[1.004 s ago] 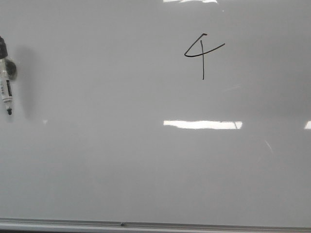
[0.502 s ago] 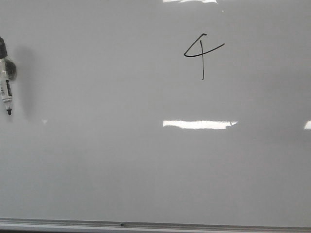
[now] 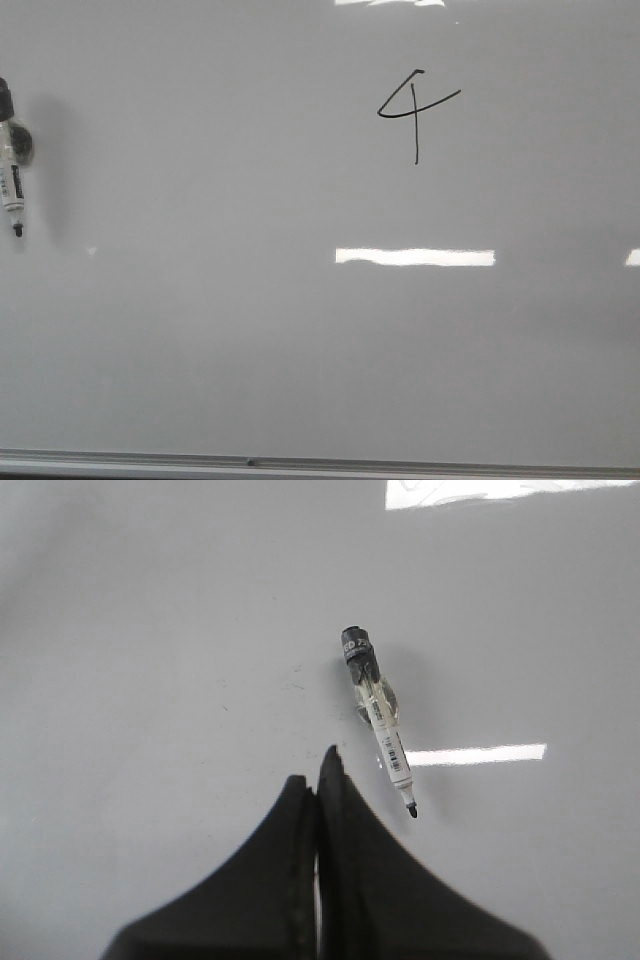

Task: Write number 4 on whiteboard

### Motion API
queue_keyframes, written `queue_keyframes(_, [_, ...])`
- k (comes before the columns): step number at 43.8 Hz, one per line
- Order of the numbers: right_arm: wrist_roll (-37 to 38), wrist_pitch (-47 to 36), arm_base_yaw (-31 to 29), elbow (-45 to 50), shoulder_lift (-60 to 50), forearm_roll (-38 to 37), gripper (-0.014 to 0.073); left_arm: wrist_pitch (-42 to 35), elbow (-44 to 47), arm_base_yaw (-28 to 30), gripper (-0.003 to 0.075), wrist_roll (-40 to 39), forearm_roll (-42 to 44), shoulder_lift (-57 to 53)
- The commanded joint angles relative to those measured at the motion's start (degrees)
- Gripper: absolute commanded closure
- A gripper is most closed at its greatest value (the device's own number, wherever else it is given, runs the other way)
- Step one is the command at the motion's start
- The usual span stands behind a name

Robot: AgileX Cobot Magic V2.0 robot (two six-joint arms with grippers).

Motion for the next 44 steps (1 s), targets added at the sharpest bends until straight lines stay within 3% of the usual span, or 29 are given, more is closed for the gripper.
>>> queue_keyframes(1, [0.0, -7.7, -0.5, -0.8, -1.1, -0.4, 0.0662, -4.8, 0.3, -0.2, 0.0741, 0.0, -0.2, -0.8])
queue_keyframes(16, [0.0, -8.5, -0.5, -0.8, -1.1, -0.1, 0.0662, -4.8, 0.3, -0.2, 0.0741, 0.0, -0.2, -0.8])
queue_keyframes(27, [-1.2, -7.6, 1.3, -0.8, -1.1, 5.6, 0.0662, -4.8, 0.3, -0.2, 0.0741, 0.0, -0.2, -0.8])
queue_keyframes(44, [-2.6, -7.3, 3.4, -0.8, -1.1, 5.6, 0.0662, -4.8, 0.3, -0.2, 0.0741, 0.0, -0.2, -0.8])
